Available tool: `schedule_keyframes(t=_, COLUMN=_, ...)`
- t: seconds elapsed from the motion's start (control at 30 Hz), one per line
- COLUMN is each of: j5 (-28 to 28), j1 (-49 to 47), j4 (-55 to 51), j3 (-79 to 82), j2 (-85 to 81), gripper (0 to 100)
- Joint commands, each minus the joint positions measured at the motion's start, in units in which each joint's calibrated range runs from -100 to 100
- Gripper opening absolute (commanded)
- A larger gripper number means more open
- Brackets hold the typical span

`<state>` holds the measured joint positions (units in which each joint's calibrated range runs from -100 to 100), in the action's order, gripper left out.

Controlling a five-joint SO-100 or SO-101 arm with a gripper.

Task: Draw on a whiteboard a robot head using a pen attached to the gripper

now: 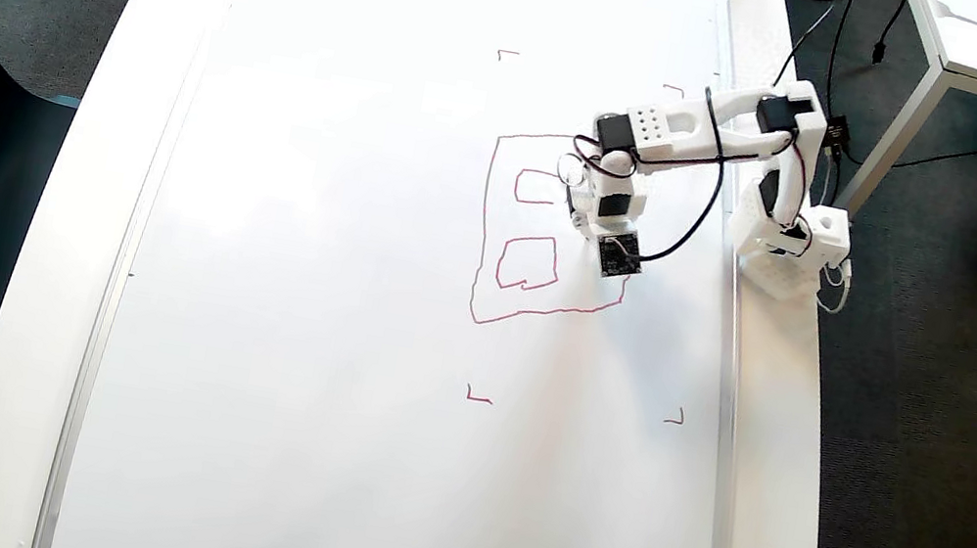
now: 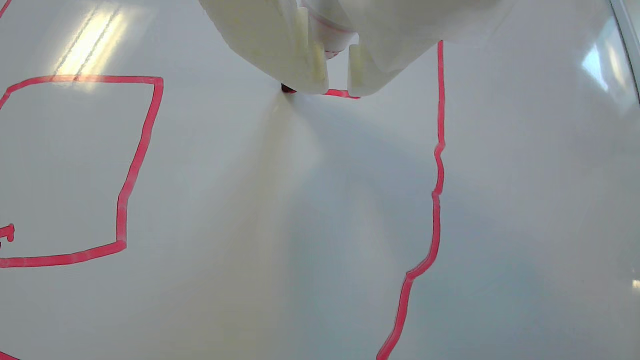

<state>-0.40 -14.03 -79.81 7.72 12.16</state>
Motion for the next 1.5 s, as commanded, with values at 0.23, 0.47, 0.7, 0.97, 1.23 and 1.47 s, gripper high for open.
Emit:
schedule_keyframes(t=0.23, j5=0.6, j1=3.7, j4=0.3, j3=-1.8, j2=0.8, gripper=1)
schedule_keyframes(t=0.47, j5=1.6, j1=5.3, j4=-0.3, j3=-1.4, j2=0.6, gripper=1)
schedule_keyframes(t=0.7, j5=2.1, j1=7.7, j4=-0.6, j3=-1.3, j2=0.4, gripper=1)
schedule_keyframes(t=0.97, j5=3.2, j1=7.8, j4=-2.7, j3=4.7, j2=-3.7, gripper=1)
schedule_keyframes(t=1.23, j5=3.3, j1=7.4, j4=-2.7, j3=10.0, j2=-7.6, gripper=1)
schedule_keyframes(t=1.47, j5=2.8, j1=3.0, j4=-2.1, j3=9.8, j2=-7.8, gripper=1)
